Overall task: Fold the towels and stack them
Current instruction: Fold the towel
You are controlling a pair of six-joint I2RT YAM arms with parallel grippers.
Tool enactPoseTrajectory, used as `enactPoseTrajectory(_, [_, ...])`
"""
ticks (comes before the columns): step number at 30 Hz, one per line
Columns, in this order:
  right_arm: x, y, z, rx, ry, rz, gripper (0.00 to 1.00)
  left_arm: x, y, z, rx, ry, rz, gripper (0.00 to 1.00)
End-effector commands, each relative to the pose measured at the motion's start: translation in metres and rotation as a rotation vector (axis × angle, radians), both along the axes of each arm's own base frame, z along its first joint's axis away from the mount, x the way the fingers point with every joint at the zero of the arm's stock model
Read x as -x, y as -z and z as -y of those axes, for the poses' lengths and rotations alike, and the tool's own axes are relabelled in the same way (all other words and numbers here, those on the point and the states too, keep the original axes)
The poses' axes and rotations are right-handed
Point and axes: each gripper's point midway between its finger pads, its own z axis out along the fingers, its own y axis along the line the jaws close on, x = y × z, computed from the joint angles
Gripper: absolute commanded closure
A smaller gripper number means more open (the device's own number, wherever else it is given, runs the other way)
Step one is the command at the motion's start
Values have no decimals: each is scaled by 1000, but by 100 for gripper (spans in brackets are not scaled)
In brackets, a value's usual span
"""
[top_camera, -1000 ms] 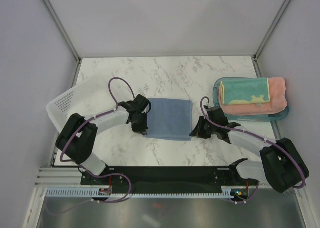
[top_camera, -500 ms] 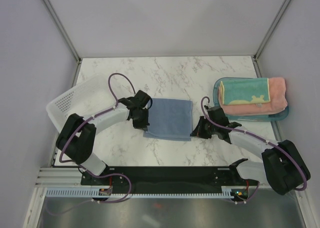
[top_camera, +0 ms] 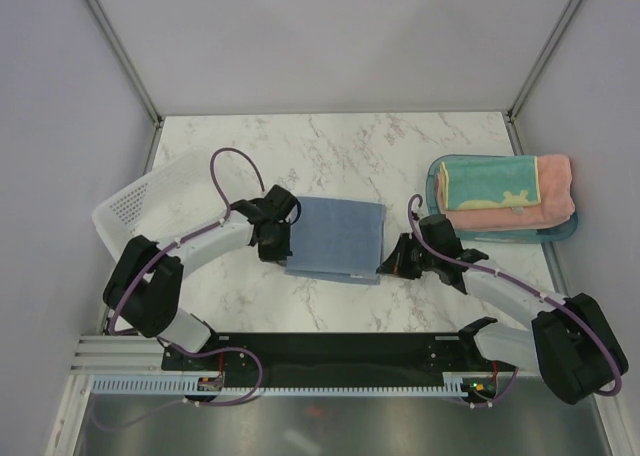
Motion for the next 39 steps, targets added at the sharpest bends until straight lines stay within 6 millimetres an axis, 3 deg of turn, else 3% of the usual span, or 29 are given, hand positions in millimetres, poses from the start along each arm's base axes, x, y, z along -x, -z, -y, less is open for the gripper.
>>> enactPoseTrajectory(1, [13, 13, -1, -37, 7, -44, 100, 12, 19, -4, -13, 8, -34, 98])
enactPoseTrajectory(9, [22, 22, -9, -110, 18, -59, 100, 16, 40, -6, -30, 14, -69, 98])
enactPoseTrajectory(15, [30, 38, 0, -70, 51, -73, 100, 18, 48, -11, -54, 13, -74, 98])
enactPoseTrajectory(22, [37, 52, 6, -39, 58, -98, 87, 20, 45, -10, -40, 14, -74, 98])
enactPoseTrajectory(29, [29, 35, 15, 20, 72, -37, 71, 16, 31, -11, -49, 26, -52, 98])
enactPoseTrajectory(31, [28, 32, 17, 36, 70, -26, 66, 14, 28, -13, -64, 27, -49, 94])
enactPoseTrajectory(34, [28, 24, 19, 54, 58, -15, 60, 10, 20, -17, -88, 17, -31, 70])
enactPoseTrajectory(39, [27, 18, 28, 108, 63, -3, 57, -5, -6, -18, -113, 19, 30, 63])
